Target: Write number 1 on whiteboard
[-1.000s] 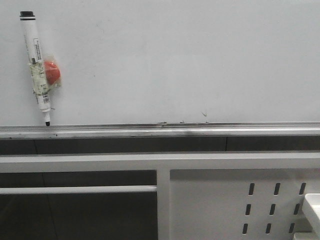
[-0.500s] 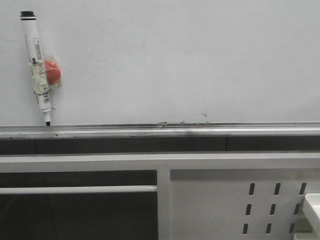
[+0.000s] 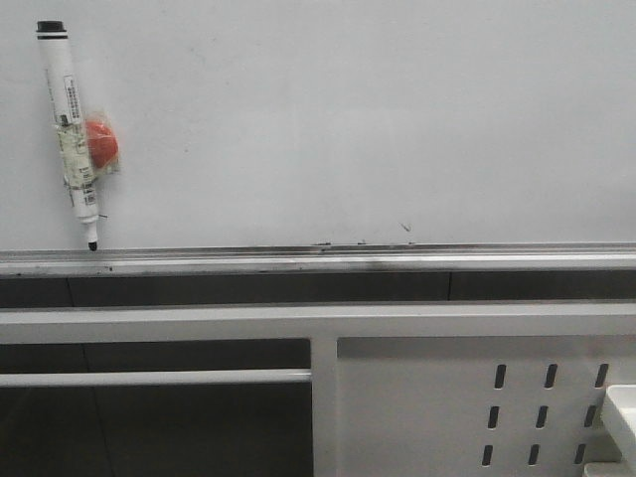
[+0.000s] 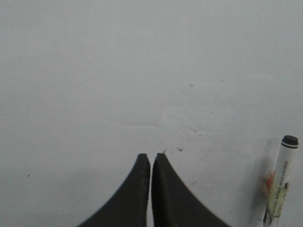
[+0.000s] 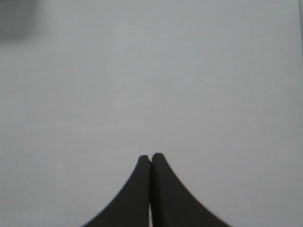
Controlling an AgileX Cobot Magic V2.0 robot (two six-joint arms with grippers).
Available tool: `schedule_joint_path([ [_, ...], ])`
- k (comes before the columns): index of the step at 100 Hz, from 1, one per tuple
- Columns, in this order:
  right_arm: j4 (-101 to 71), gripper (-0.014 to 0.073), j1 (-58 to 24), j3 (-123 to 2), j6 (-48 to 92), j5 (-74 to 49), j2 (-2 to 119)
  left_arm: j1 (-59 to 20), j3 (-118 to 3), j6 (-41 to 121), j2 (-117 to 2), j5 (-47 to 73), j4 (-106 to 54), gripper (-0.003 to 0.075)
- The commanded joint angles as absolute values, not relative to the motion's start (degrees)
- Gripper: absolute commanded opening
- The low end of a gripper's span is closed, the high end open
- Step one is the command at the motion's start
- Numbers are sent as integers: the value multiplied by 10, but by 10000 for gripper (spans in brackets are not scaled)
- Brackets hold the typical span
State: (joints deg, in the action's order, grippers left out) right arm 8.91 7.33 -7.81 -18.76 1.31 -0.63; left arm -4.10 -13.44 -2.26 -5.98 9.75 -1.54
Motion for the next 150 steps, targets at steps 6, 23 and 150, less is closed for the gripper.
schedule_joint_path([
  [6, 61, -69, 74, -183, -199, -116, 44, -41, -229, -29, -136, 75, -45, -20],
  [23, 60, -69, 74, -212, -199, -56, 97, -41, -246, -29, -188, -69, -45, -20],
  [150, 25, -69, -81, -322, -111, -166, 235, -378, -117, -24, -531, -324, -70, 393],
])
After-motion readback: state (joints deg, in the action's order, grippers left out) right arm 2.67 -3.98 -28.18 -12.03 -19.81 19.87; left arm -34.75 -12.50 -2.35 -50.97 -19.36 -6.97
